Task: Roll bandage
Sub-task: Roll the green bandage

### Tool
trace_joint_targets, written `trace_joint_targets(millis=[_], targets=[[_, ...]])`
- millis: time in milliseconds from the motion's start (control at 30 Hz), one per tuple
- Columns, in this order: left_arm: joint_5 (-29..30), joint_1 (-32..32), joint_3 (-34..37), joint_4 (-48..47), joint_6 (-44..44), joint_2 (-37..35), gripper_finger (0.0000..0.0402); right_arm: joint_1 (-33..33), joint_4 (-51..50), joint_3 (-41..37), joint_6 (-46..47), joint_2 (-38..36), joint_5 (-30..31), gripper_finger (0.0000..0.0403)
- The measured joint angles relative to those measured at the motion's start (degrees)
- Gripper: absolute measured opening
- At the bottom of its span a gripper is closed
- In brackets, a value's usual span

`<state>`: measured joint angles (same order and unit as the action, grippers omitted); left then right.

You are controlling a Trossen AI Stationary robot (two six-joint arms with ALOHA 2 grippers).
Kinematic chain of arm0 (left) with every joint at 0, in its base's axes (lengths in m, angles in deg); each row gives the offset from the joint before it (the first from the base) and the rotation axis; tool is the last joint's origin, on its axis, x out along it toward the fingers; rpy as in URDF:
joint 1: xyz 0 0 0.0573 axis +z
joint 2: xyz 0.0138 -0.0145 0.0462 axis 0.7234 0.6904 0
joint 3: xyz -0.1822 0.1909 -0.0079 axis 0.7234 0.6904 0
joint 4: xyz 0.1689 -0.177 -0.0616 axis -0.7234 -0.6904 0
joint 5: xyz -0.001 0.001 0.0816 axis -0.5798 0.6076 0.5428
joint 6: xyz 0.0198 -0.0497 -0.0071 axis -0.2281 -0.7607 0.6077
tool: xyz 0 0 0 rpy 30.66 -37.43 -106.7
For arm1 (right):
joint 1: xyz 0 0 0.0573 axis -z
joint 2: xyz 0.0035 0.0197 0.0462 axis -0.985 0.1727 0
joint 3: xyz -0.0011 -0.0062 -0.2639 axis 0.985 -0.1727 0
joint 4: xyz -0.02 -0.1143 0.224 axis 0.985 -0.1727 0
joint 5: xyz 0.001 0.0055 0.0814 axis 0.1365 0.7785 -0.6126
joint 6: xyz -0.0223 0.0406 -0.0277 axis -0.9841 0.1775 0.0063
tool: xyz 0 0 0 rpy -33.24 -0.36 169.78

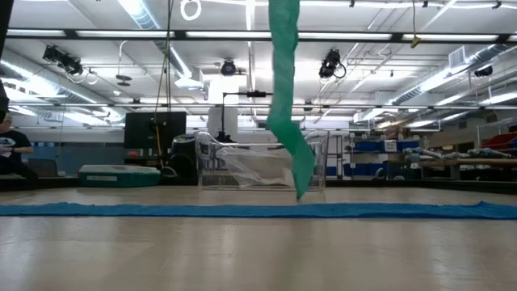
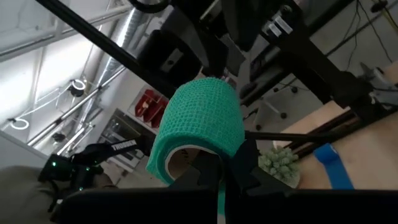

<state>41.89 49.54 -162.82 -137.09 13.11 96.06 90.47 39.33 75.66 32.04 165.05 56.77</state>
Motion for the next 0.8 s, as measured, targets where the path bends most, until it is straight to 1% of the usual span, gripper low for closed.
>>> trace_joint_targets(millis=[233,300,433,633,700,733,800], targets=[[0.48,-0.72,-0.02,-0.09,0.13,0.72,0.0110,0.26,2.69,-0.02,1.76,1.29,0.13,0.0000],[0.65,-1.06,-0.05,0.23,0.10,0.76,0.0110,0.26,4.06,0.01,1.88,1.62,1.55,0.0000],[1.92,-1.47,0.08,0.64,-0.04,1.51,0.0110,0.24,3.57,0.00,1.98,2.23,1.64,0.0000],[1.94,-1.47,0.04,1.33,-0.14,1.31,0.0109,-0.24,5.46,0.00,2.01,2.91,1.98,0.0000],[2.21,-1.47,0.04,1.62,-0.35,1.31,0.0094,-0.38,6.69,0.00,1.54,3.07,2.58,0.0000],[2.20,-1.47,0.04,1.61,-0.38,1.31,0.0078,-0.40,6.76,0.00,1.11,3.07,2.66,0.0002],[2.42,-1.46,0.04,1.50,-0.83,1.30,0.0033,-0.40,6.74,0.00,0.04,3.07,3.01,0.0010]])
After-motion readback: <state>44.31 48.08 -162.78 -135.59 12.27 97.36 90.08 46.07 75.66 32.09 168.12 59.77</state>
